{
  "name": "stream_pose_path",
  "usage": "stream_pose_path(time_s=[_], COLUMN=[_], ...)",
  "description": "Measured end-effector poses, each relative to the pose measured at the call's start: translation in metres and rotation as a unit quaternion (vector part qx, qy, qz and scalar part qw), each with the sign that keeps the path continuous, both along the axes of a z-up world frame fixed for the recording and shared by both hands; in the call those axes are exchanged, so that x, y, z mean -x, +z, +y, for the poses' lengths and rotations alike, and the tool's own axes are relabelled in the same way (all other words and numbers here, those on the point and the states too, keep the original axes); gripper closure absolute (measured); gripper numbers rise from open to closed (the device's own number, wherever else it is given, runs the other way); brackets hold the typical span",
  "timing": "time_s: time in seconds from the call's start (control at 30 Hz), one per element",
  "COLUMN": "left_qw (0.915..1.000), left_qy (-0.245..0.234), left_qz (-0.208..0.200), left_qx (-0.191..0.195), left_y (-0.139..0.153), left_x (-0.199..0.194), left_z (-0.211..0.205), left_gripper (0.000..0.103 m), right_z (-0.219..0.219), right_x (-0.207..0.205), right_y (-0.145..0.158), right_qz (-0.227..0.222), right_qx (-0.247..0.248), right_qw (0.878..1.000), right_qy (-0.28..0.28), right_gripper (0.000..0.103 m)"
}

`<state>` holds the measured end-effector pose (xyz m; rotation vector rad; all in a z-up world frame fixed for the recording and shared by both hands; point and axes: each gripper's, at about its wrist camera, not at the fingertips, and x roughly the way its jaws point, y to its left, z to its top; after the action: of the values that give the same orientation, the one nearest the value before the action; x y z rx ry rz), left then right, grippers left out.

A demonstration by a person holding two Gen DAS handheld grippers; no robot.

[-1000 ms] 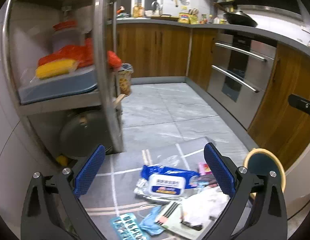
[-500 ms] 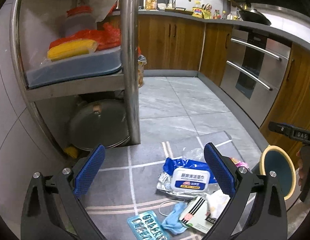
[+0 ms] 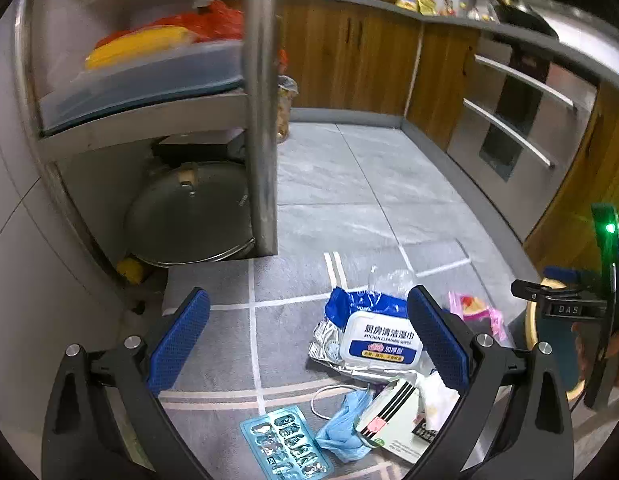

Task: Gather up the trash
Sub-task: 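Move both tools back over the remaining trash on the mat, then grasp the pink snack wrapper with the right gripper while the left grasps the wipes pack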

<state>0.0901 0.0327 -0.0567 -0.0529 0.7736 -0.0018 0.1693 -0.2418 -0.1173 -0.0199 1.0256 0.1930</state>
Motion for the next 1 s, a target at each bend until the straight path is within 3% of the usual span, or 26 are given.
stream_pose_path(time_s=[0.13,0.37,0.53,0.77,0.87,1.0], left_qw=[0.9995,0.9982,0.9970,0.9952,0.9933,0.9899], left_qy=[-0.014,-0.002,0.011,-0.005,-0.015,-0.021], left_qz=[0.022,0.059,0.076,0.098,0.114,0.140], left_qx=[-0.020,-0.009,-0.003,0.001,-0.004,0.011], left_y=[-0.019,-0.044,-0.060,-0.082,-0.096,-0.114], left_x=[-0.012,-0.032,-0.049,-0.070,-0.078,-0.085], left_z=[-0.007,0.003,0.011,0.009,0.007,0.012], left_gripper=[0.006,0.006,0.006,0.006,0.006,0.006], right_z=[-0.008,-0.010,-0.005,0.014,0.018,0.016], right_x=[-0.008,-0.018,-0.025,-0.033,-0.036,-0.043], right_y=[-0.018,-0.040,-0.054,-0.072,-0.083,-0.082], right_qz=[0.044,0.079,0.100,0.121,0.146,0.153], right_qx=[-0.015,-0.003,0.019,0.042,0.066,0.052], right_qw=[0.999,0.997,0.995,0.991,0.987,0.987], right_qy=[-0.025,-0.026,-0.014,0.027,0.027,0.015], right_gripper=[0.006,0.009,0.028,0.044,0.060,0.079])
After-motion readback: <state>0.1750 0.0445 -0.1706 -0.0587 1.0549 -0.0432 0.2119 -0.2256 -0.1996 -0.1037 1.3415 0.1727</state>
